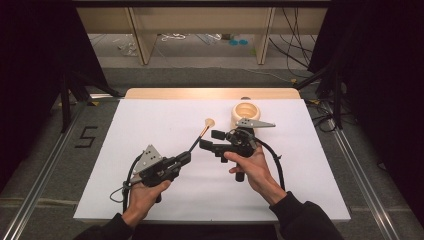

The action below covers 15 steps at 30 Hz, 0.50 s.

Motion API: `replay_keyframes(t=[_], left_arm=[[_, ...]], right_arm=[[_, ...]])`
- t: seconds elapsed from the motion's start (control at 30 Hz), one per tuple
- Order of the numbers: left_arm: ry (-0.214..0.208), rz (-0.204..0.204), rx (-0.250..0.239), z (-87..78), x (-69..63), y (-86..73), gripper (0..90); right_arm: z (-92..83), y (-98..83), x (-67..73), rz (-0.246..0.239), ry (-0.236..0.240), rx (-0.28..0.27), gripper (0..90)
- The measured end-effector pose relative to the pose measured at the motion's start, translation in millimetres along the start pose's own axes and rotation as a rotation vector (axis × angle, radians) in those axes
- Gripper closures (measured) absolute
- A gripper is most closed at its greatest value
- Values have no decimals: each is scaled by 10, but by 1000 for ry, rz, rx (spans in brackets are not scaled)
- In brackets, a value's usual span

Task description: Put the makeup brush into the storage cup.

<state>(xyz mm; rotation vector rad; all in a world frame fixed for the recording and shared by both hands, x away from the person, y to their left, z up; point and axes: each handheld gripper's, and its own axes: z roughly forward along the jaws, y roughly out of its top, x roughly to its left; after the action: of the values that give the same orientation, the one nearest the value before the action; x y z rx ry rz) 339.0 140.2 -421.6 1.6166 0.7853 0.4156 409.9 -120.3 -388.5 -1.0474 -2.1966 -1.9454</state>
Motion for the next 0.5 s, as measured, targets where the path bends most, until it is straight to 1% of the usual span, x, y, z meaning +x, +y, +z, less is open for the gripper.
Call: replay_keyframes(t=[0.03,0.07,0.1,0.13,0.2,0.23,0.27,0.3,0.33,0.37,0.43,0.5], left_arm=[[1,-1,-3,1,-3,1,842],[1,-3,-7,3,-7,1,842],[-1,-1,-7,2,-10,2,842],[0,-4,-8,3,-16,1,842],[6,-19,-12,6,-31,-4,842],[7,-15,-13,7,-34,-4,842],[-1,7,-13,6,-25,-1,842],[-1,6,-14,6,-29,-1,842],[0,-2,-18,7,-39,-2,842],[-1,3,-22,7,-44,-3,842],[-2,4,-25,6,-49,-3,842],[-5,-1,-26,7,-57,-1,842]], right_arm=[[10,1,-8,-13,2,-12,294],[13,0,4,7,5,-6,304],[21,2,12,13,5,-3,311],[29,1,10,9,6,-7,321],[38,2,14,16,11,-9,349],[42,2,16,24,14,-9,357],[53,0,7,19,19,-17,372],[56,0,7,21,22,-20,384],[63,0,7,39,37,-28,405],[65,1,8,48,46,-29,414],[67,3,12,53,50,-33,424],[66,6,18,63,53,-38,467]])
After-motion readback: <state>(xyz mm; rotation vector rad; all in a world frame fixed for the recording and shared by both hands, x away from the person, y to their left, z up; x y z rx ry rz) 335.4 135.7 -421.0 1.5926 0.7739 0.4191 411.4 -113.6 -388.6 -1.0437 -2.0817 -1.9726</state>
